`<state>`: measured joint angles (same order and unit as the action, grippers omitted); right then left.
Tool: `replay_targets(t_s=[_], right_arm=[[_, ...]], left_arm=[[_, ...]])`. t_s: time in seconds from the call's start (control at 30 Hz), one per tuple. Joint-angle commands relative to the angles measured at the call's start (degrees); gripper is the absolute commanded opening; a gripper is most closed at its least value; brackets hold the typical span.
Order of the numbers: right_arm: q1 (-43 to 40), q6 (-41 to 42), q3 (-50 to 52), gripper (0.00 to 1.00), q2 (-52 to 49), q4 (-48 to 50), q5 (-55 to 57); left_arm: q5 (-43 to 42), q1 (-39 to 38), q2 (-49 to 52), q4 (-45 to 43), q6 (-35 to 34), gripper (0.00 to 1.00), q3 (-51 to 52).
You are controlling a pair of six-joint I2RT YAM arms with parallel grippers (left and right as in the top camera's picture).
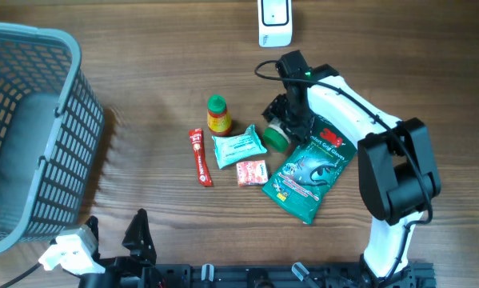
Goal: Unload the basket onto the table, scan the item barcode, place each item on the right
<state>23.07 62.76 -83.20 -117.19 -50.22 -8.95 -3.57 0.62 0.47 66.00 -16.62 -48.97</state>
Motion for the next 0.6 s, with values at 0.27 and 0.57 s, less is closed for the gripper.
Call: replay_targets(t_s=[0.27, 0.57], right_arm=[[0.9, -3.5, -0.6, 0.84, -0.7, -2.3, 2.6], [0.9, -13.3, -0.8, 0.85, -0.7, -17.6, 5.2]], left_arm=[[-0.9, 0.3, -0.2, -0.2, 1.2, 1.00, 0.2], [-0.9, 0.3, -0.2, -0.2, 1.2, 1.00, 0.2]])
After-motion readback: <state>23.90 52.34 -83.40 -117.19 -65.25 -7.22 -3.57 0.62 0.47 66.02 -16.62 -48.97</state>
